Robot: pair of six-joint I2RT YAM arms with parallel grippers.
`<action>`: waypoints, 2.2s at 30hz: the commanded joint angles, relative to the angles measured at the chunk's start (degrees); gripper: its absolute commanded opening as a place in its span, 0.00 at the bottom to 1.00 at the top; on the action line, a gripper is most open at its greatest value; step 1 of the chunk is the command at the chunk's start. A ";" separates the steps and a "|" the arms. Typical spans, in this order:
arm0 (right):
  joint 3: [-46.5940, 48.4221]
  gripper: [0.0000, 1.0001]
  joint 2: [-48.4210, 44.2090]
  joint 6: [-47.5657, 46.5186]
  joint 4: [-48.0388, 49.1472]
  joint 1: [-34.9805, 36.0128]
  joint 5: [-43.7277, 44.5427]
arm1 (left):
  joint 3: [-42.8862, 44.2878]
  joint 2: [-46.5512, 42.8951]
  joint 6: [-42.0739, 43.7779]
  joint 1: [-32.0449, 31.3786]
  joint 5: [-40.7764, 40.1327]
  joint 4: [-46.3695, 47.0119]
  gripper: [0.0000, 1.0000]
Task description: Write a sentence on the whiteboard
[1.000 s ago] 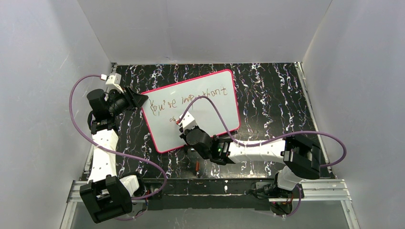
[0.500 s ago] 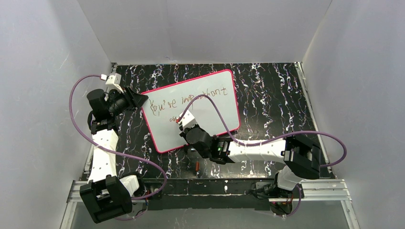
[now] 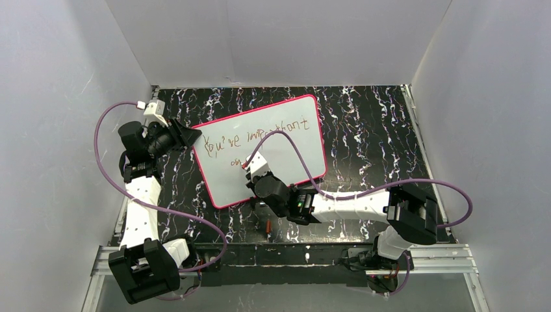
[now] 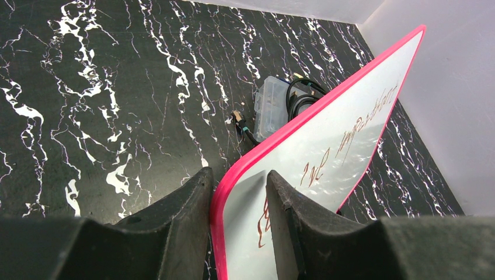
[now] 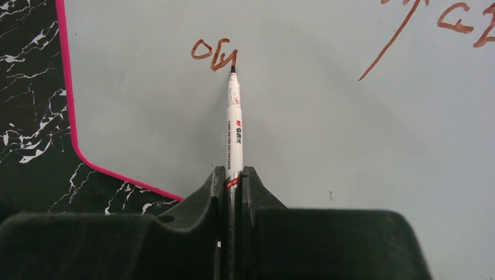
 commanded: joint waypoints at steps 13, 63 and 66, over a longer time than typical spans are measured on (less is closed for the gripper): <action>2.97 0.01 0.21 -1.47 0.00 -0.51 4.42 | -0.03 -1.56 -0.07 -0.29 1.82 0.51 0.37; 9.00 0.01 7.35 -5.28 1.24 2.30 -1.31 | -0.12 -1.74 -0.07 -0.24 1.85 0.51 0.37; 7.85 0.01 6.95 -4.45 0.91 2.30 -2.76 | -0.11 -1.80 -0.14 -0.29 1.83 0.51 0.37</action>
